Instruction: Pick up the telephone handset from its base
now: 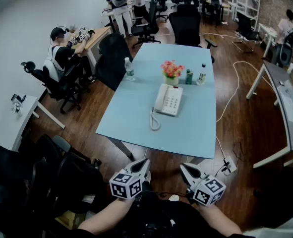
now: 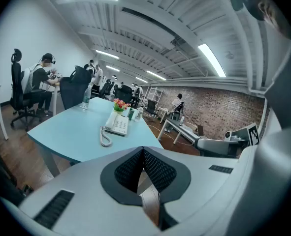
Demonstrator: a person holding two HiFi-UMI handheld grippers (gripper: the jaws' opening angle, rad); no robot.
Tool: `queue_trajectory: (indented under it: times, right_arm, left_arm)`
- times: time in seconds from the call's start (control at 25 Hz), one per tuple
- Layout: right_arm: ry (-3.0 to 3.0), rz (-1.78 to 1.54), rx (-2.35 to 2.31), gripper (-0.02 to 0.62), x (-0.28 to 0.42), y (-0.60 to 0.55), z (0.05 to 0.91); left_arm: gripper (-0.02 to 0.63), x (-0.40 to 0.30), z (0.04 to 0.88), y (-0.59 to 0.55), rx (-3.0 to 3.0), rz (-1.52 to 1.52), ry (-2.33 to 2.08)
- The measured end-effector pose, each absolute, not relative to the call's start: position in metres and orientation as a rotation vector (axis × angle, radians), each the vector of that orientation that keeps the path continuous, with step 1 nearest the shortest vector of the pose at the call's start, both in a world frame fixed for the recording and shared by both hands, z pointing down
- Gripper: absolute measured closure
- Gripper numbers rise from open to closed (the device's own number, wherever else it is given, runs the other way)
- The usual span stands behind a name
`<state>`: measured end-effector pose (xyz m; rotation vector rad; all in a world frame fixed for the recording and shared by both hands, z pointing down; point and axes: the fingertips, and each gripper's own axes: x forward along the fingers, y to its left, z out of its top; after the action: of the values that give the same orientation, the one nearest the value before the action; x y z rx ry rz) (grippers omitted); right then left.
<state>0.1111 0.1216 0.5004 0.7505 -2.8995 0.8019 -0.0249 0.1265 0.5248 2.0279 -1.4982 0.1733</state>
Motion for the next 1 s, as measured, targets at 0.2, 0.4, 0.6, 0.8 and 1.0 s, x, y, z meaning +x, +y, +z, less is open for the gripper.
queue_trajectory:
  times: [0.2, 0.4, 0.6, 0.8, 1.0]
  right_arm:
    - [-2.880, 0.789, 0.776, 0.578, 0.097, 0.083, 0.504]
    - [-2.850, 0.753, 0.837, 0.578, 0.073, 0.033, 0.499]
    - [-2.802, 0.718, 0.927, 0.578, 0.041, -0.025, 0.505]
    - [-2.748, 0.680, 1.011, 0.578, 0.006, -0.069, 0.508]
    - [-2.721, 0.644, 1.044, 0.578, -0.016, -0.105, 0.505]
  left_arm:
    - [0.604, -0.040, 0.527, 0.085, 2.055, 0.177, -1.480]
    - [0.604, -0.067, 0.523, 0.023, 2.101, 0.170, -1.443]
    - [0.604, -0.100, 0.520, -0.051, 2.177, 0.167, -1.385]
    - [0.604, -0.132, 0.528, -0.109, 2.245, 0.210, -1.309]
    - [0.604, -0.163, 0.546, -0.168, 2.239, 0.305, -1.317]
